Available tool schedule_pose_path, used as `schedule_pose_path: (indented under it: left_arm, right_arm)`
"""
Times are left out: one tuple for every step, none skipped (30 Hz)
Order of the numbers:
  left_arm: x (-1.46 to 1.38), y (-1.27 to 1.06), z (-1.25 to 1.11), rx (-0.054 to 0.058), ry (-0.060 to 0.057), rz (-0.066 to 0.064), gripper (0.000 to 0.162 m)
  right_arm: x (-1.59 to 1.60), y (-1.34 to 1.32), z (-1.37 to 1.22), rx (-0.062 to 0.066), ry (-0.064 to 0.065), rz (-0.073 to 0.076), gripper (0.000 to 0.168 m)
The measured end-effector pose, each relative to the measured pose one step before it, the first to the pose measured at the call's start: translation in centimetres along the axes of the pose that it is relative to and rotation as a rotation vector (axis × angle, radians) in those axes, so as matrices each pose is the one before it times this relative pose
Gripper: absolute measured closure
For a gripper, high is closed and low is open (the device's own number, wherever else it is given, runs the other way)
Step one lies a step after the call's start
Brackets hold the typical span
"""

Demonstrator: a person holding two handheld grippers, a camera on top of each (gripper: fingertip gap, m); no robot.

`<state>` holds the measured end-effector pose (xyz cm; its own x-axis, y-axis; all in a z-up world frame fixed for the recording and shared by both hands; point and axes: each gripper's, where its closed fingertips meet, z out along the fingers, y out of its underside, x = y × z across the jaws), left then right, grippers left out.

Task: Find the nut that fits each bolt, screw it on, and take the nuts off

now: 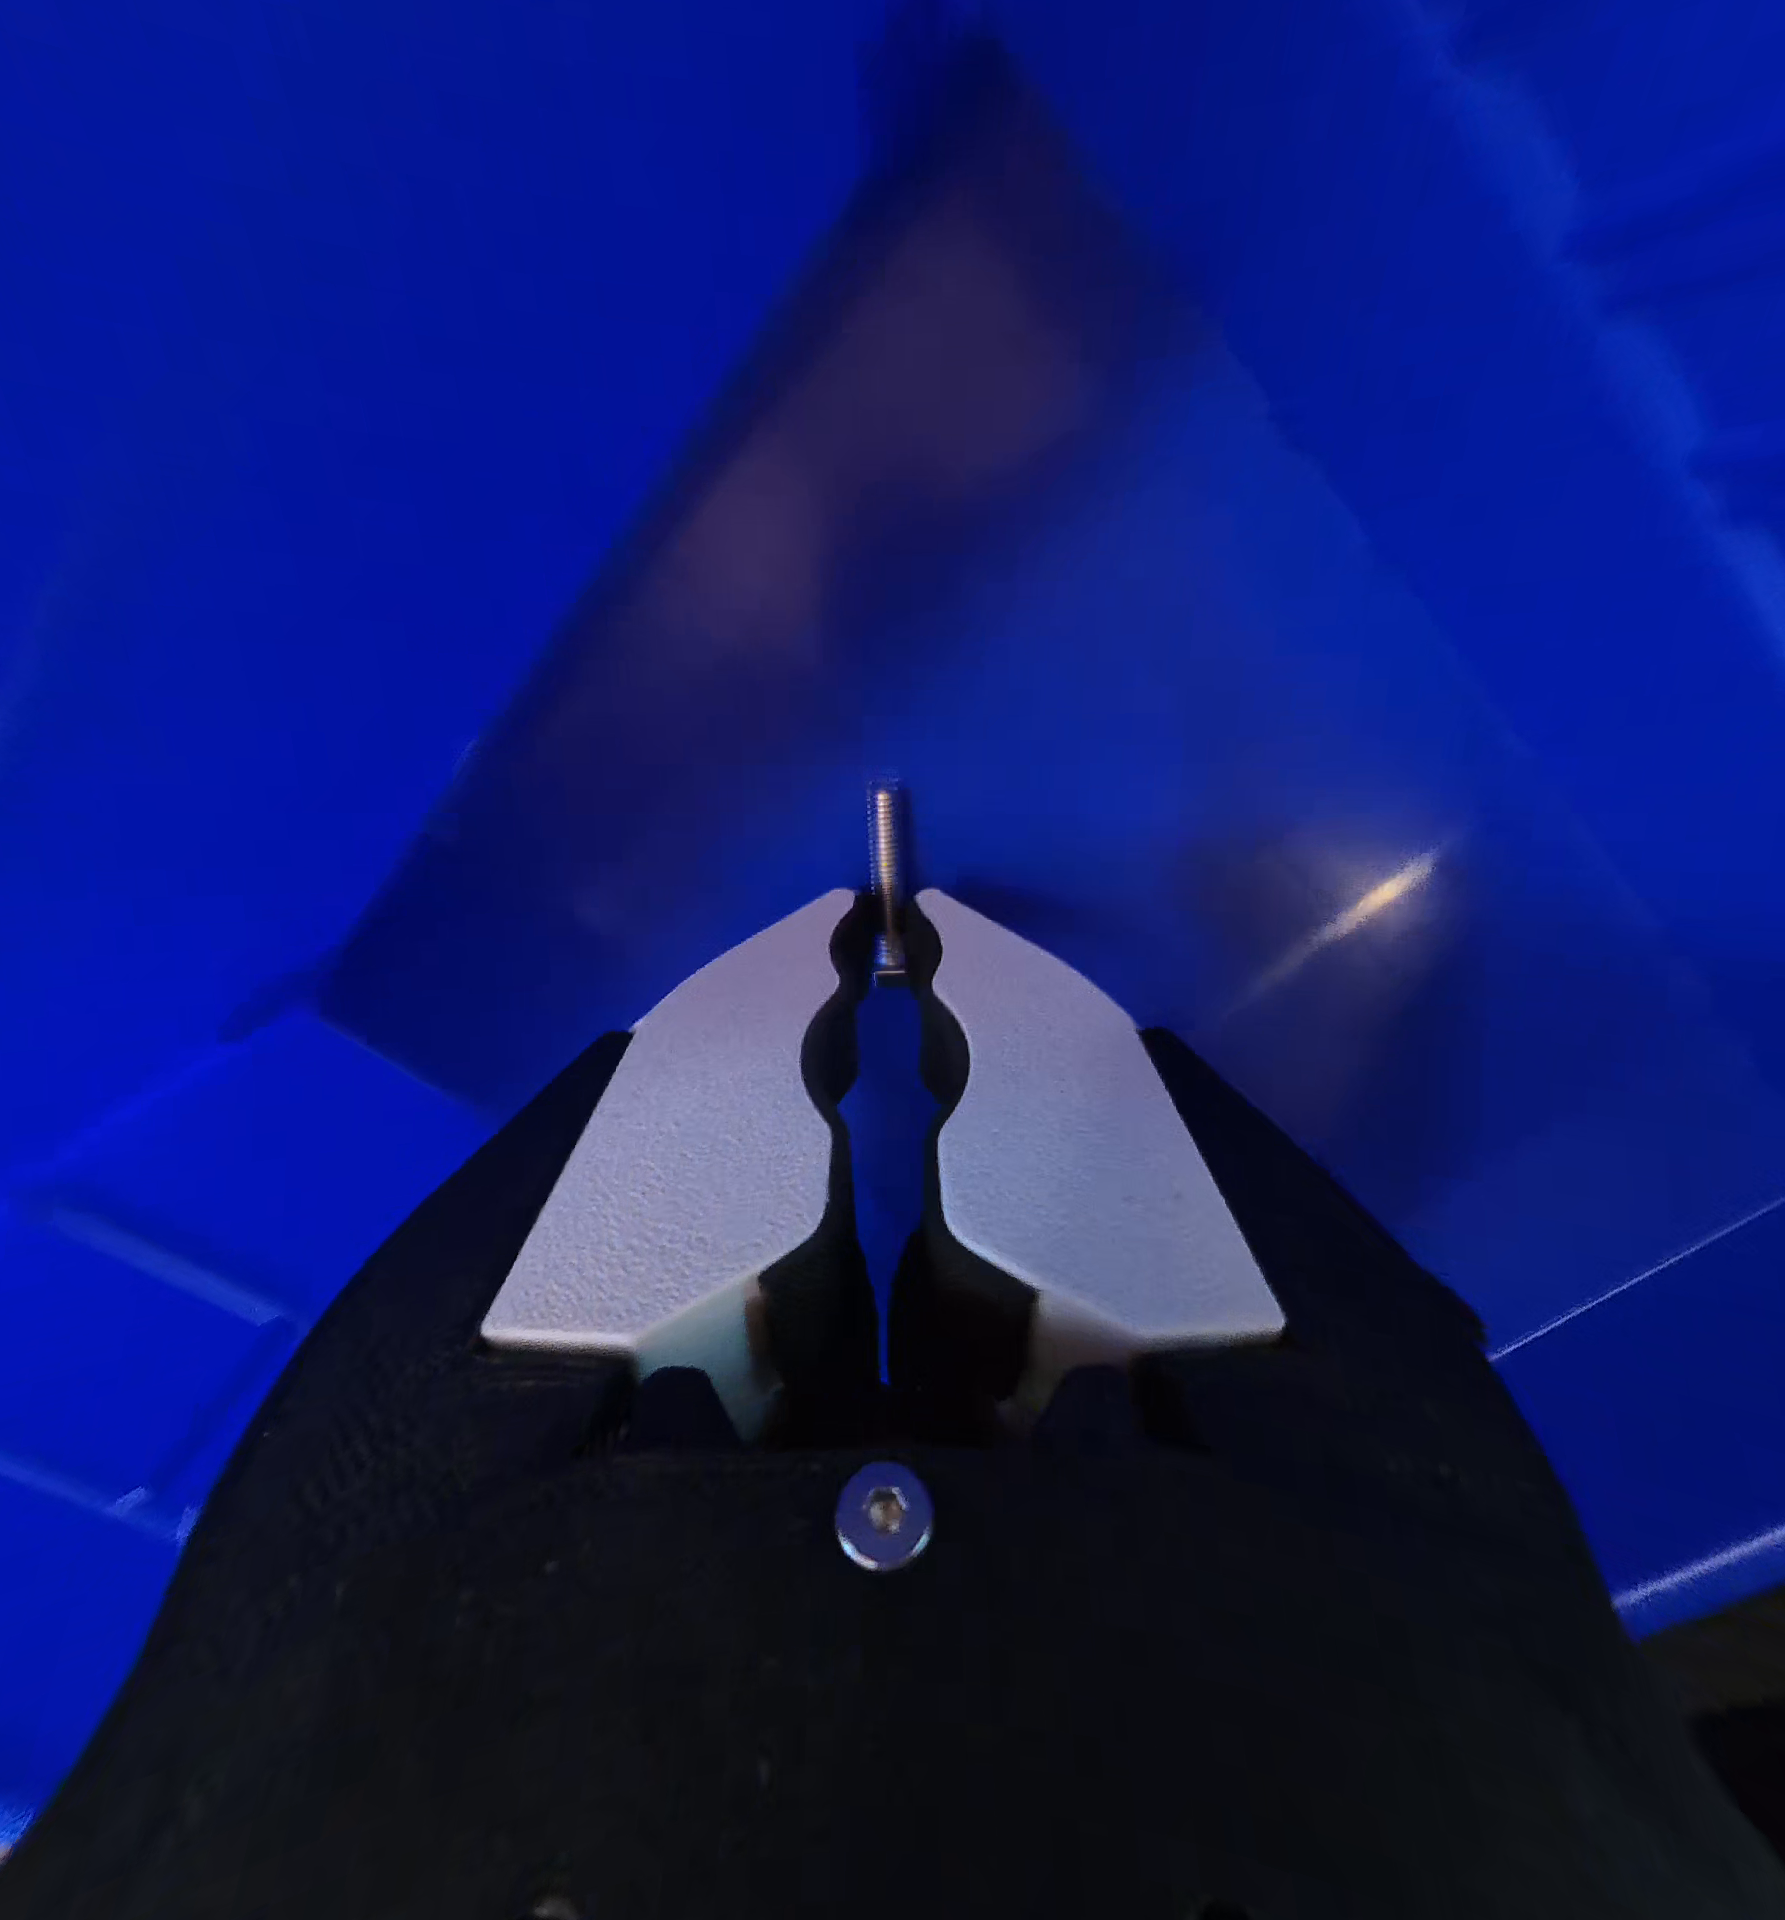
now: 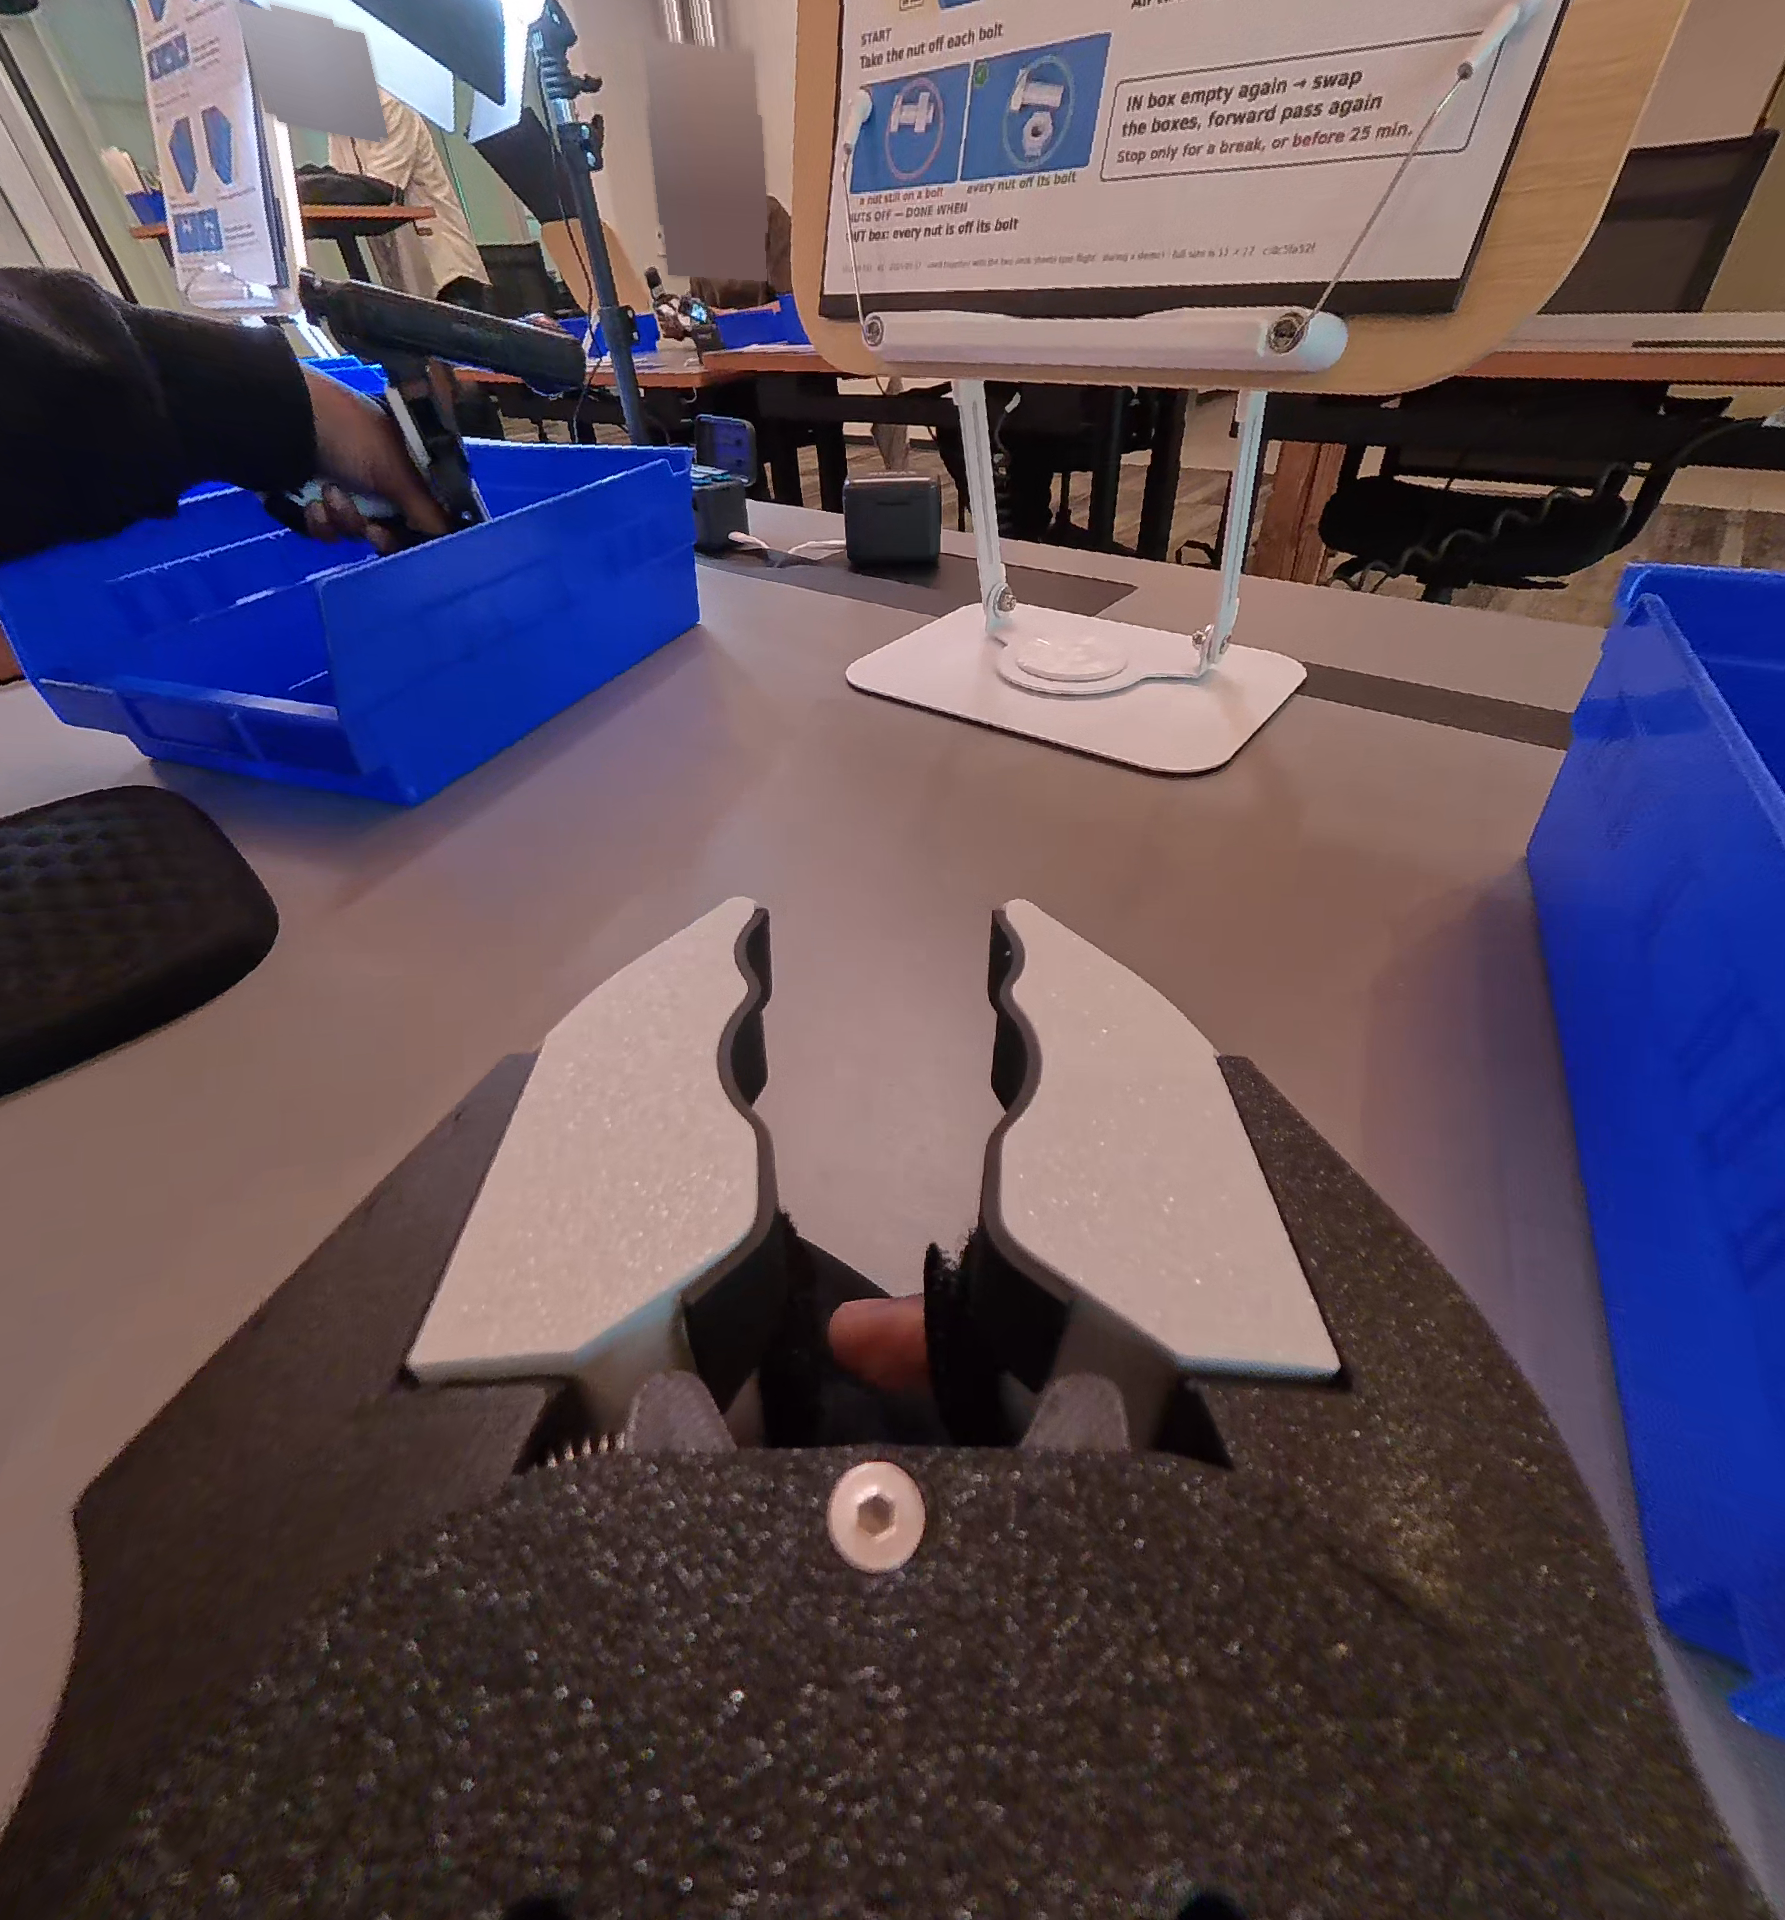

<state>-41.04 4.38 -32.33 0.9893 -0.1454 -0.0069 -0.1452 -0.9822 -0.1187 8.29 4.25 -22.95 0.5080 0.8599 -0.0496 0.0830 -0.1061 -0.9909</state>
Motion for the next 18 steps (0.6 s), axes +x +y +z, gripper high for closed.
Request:
schedule_pose_path:
  left_arm:
    - [-0.131, 0.286, -0.132, -0.0091, -0.0189, 0.0173, 0.156]
    - [-0.116, 0.078, -0.359, 0.0109, -0.0193, 0.0112, 0.156]
    - [0.161, -0.133, -0.665, 0.0309, -0.0012, 0.0028, 0.156]
    - [0.4, -0.299, -0.977, 0.0471, 0.0106, 0.0003, 0.156]
    - [0.449, -0.495, -1.288, 0.0645, 0.0035, 0.0001, 0.156]
    - [0.692, -0.636, -1.505, 0.0764, 0.0039, 0.0044, 0.156]
    - [1.04, -0.761, -1.623, 0.0832, 0.0106, 0.0077, 0.156]
    - [1.381, -0.905, -1.663, 0.0896, 0.0152, 0.0137, 0.156]
    - [1.602, -1.174, -1.643, 0.1064, 0.0125, 0.0149, 0.156]
    - [1.969, -1.47, -1.563, 0.1245, 0.0221, 0.0162, 0.156]
    - [2.475, -1.634, -1.342, 0.1363, 0.0419, 0.0177, 0.156]
    - [2.856, -1.619, -0.988, 0.1391, 0.0534, 0.0179, 0.156]
    - [2.873, -1.31, -0.577, 0.1291, 0.0468, 0.0106, 0.156]
    - [2.919, -0.587, -0.154, 0.0885, 0.0531, 0.0053, 0.156]
    - [2.756, 0.25, 0.23, 0.0374, 0.0518, 0.0018, 0.156]
    - [2.277, 0.741, 0.49, 0.0095, 0.0369, -0.0075, 0.156]
    - [1.929, 1.016, 0.61, -0.0052, 0.0345, -0.014, 0.156]
    - [1.613, 1.155, 0.707, -0.0113, 0.0344, -0.0258, 0.156]
  right_arm:
    - [0.008, 0.006, -0.001, 0.0003, 0.0, 0.0008, 0.128]
    - [0.011, -0.002, -0.012, 0.001, -0.0001, 0.0017, 0.128]
    - [0.024, -0.009, -0.012, 0.0015, 0.0003, 0.0025, 0.128]
    - [0.017, -0.009, -0.016, 0.0016, 0.0003, 0.0023, 0.128]
    - [0.022, -0.005, -0.007, 0.0011, 0.0001, 0.0017, 0.128]
    - [0.005, 0.01, 0.005, -0.0001, 0.0004, 0.0014, 0.128]
    - [0.018, 0.025, 0.018, -0.0014, 0.001, 0.0004, 0.128]
    - [-0.008, 0.031, 0.032, -0.0028, 0.001, -0.0013, 0.129]
    - [-0.031, 0.059, 0.039, -0.0041, 0.0007, -0.003, 0.129]
    - [-0.029, 0.078, 0.051, -0.005, 0.0009, -0.0043, 0.129]
    - [-0.044, 0.07, 0.043, -0.005, 0.0015, -0.0055, 0.129]
    - [-0.051, 0.056, 0.047, -0.0047, 0.0015, -0.0066, 0.129]
    - [-0.059, 0.052, 0.048, -0.0046, 0.0008, -0.0067, 0.129]
    - [-0.066, 0.043, 0.036, -0.0038, 0.0, -0.006, 0.129]
    - [-0.053, 0.028, 0.025, -0.0025, -0.0002, -0.0046, 0.13]
    - [-0.026, 0.014, 0.01, -0.0013, 0.0, -0.0028, 0.13]
    - [-0.016, 0.001, -0.002, 0.0, 0.0, -0.0009, 0.13]
    - [-0.004, -0.028, -0.021, 0.0018, 0.0005, -0.0006, 0.13]
